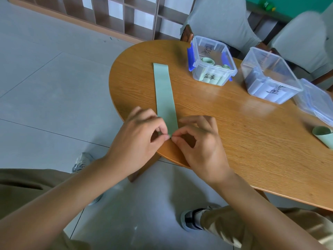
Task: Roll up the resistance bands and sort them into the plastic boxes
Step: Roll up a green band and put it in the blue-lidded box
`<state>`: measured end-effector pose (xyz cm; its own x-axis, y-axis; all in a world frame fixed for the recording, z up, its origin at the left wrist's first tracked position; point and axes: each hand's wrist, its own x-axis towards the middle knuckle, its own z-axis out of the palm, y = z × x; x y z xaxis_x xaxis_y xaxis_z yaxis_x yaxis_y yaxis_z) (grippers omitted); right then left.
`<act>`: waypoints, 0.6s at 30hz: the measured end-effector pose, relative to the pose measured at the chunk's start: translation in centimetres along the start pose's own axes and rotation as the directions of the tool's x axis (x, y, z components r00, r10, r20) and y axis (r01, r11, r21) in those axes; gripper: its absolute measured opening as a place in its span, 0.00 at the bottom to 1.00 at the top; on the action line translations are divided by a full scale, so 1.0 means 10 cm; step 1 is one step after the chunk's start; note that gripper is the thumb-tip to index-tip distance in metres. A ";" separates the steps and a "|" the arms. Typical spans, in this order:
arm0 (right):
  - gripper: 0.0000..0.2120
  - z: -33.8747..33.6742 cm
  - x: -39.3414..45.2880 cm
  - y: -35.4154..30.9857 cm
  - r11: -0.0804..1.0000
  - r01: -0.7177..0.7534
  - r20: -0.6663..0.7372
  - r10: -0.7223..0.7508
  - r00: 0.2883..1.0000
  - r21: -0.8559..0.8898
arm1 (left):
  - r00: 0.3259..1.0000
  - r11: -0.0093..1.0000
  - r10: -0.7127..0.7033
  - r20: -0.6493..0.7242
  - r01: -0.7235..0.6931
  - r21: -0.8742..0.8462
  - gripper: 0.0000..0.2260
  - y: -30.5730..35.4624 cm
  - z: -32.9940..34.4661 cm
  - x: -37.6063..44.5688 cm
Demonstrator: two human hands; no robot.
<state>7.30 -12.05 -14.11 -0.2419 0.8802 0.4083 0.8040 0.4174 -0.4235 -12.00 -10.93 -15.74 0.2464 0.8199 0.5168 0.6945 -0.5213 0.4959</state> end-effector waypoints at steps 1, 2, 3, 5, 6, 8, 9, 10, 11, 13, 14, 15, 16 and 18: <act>0.01 0.01 0.01 0.00 0.999 -0.044 0.012 0.044 0.999 0.018 | 0.999 0.999 -0.038 -0.013 0.038 -0.005 0.05 0.01 0.01 -0.01; 0.01 0.01 0.03 -0.01 0.996 -0.084 0.030 0.083 0.996 0.033 | 0.997 0.997 -0.072 -0.020 0.072 -0.007 0.05 0.01 0.02 -0.02; 0.01 0.02 0.04 -0.01 0.992 -0.118 0.052 0.116 0.992 0.041 | 0.995 0.995 -0.102 -0.021 0.102 -0.009 0.05 0.01 0.03 -0.03; 0.01 0.03 0.06 -0.02 0.987 -0.154 0.087 0.150 0.985 0.039 | 0.989 0.989 -0.147 -0.023 0.146 -0.018 0.06 0.01 0.05 -0.03; 0.02 0.03 0.07 -0.03 0.986 -0.165 0.098 0.161 0.982 0.036 | 0.986 0.986 -0.164 -0.029 0.164 -0.021 0.06 0.01 0.07 -0.03; 0.03 0.04 0.09 -0.04 0.981 -0.191 0.108 0.186 0.977 0.039 | 0.981 0.982 -0.188 -0.051 0.187 -0.014 0.06 0.01 0.09 -0.02; 0.03 0.05 0.11 -0.05 0.978 -0.205 0.105 0.200 0.974 0.041 | 0.979 0.981 -0.196 -0.062 0.196 -0.006 0.05 0.02 0.10 -0.02; 0.04 0.06 0.13 -0.05 0.975 -0.218 0.096 0.214 0.972 0.037 | 0.976 0.979 -0.204 -0.070 0.205 0.004 0.05 0.02 0.10 -0.01; 0.04 0.08 0.15 -0.06 0.973 -0.230 0.086 0.226 0.970 0.031 | 0.974 0.977 -0.212 -0.076 0.214 0.011 0.05 0.02 0.10 0.00; 0.04 0.12 0.17 -0.09 0.969 -0.247 0.065 0.245 0.967 0.018 | 0.970 0.973 -0.227 -0.090 0.229 0.018 0.05 0.03 0.10 0.02; 0.02 0.14 0.18 -0.10 0.967 -0.253 0.043 0.252 0.967 0.017 | 0.969 0.973 -0.228 -0.100 0.231 0.022 0.05 0.04 0.09 0.02; 0.01 0.16 0.17 -0.11 0.966 -0.258 0.020 0.258 0.966 0.028 | 0.969 0.974 -0.222 -0.110 0.226 0.028 0.05 0.05 0.09 0.03; 0.04 0.18 0.17 -0.12 0.963 -0.264 -0.005 0.264 0.964 0.045 | 0.970 0.975 -0.214 -0.117 0.220 0.034 0.05 0.05 0.09 0.04; 0.12 0.20 0.17 -0.15 0.959 -0.273 -0.027 0.275 0.961 0.077 | 0.971 0.975 -0.211 -0.115 0.217 0.044 0.06 0.06 0.09 0.06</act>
<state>4.62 -10.75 -14.38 0.0036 0.9547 0.2977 0.7949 0.1779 -0.5800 -10.86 -10.58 -15.73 0.0148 0.8787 0.4771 0.7604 -0.3198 0.5653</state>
